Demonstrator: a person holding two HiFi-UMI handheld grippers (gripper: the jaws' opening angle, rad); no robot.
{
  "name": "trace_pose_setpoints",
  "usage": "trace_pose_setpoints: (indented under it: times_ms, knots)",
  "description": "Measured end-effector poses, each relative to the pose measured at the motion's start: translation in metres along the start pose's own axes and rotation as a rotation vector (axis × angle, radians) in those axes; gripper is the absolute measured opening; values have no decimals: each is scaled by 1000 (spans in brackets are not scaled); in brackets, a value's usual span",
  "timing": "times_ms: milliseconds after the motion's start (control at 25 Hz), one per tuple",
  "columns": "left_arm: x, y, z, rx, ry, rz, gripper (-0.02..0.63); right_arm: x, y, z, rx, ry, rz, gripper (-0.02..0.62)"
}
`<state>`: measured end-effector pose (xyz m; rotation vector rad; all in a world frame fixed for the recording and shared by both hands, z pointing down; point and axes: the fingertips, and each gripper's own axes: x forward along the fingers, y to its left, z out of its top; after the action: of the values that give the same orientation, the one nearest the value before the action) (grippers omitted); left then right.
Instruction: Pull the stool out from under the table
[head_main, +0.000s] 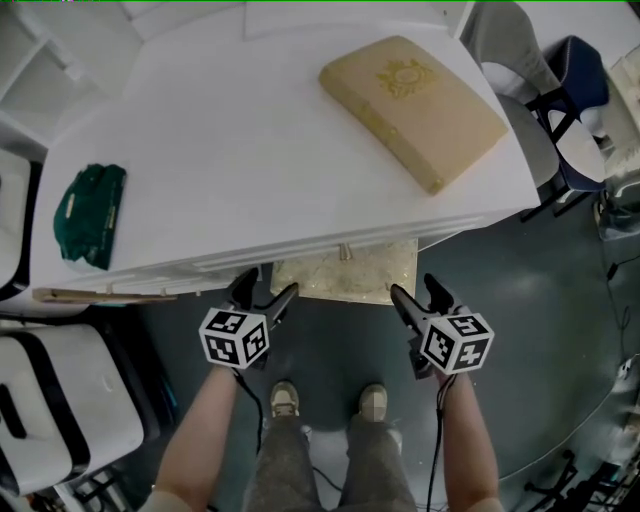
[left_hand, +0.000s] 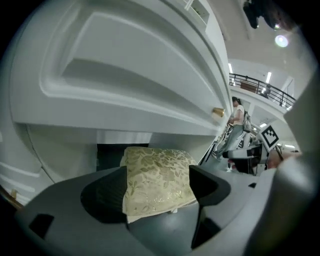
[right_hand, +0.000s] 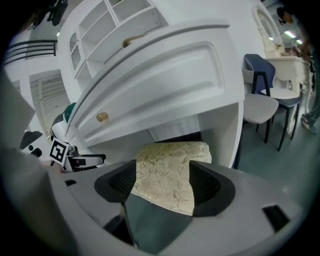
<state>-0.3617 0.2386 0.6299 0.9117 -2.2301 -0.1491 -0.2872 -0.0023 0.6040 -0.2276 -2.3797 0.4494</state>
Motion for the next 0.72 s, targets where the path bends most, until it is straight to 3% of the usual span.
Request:
trace_pose_setpoints:
  times_ms: [160,400,720]
  knots:
    - [30,15,-16,-50,-1,-22,391,29,-23,-24,22,12,-21,344]
    - [70,37,-29,-25,0,-12,393,63,-62,-47,45,6,-49,374]
    - [107,63,-49,-143,2,-38,421,93,-94,-64,108,-6,-58,411]
